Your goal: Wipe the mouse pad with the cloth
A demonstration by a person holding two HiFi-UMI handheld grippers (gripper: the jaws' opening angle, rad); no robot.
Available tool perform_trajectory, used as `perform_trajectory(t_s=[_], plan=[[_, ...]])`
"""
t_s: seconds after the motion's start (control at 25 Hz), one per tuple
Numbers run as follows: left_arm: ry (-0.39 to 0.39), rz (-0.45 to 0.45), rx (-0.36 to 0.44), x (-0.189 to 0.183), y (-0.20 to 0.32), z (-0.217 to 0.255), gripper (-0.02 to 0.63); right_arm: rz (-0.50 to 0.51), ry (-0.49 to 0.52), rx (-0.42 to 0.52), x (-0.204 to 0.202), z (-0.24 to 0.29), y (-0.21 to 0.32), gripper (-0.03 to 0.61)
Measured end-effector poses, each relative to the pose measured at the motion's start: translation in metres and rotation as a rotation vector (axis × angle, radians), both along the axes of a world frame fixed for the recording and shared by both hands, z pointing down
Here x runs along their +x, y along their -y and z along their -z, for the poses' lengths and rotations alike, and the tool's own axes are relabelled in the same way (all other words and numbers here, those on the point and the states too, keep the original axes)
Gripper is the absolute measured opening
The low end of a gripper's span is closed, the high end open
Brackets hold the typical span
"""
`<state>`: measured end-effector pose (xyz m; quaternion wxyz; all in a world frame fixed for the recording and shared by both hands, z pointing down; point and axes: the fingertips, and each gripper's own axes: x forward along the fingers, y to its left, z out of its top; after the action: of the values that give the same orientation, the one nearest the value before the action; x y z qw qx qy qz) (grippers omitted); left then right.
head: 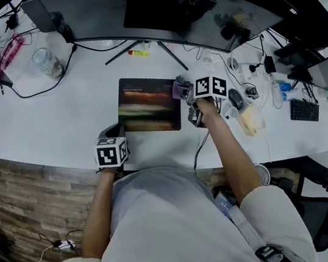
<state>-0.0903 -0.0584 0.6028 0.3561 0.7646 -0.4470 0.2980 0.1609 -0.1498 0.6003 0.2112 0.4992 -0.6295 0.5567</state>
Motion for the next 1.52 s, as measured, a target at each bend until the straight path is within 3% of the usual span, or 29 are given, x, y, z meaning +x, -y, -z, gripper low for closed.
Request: perform_trajectory(t_s=[0.48,0.68,1.52], plan=[[-0.004,0.002,-0.005,-0.001,0.0,0.0,0.0,-0.02,-0.058,0.002,0.026,0.001,-0.012,0.199],[-0.003,0.001,-0.001,-0.001,0.0,0.0,0.0,-0.031,-0.034,0.02,0.028,0.008,-0.018,0.199],[-0.003,0.001,0.001,0.001,0.0,0.0,0.0,0.049,0.241,0.029,-0.085,0.021,-0.021,0.199]])
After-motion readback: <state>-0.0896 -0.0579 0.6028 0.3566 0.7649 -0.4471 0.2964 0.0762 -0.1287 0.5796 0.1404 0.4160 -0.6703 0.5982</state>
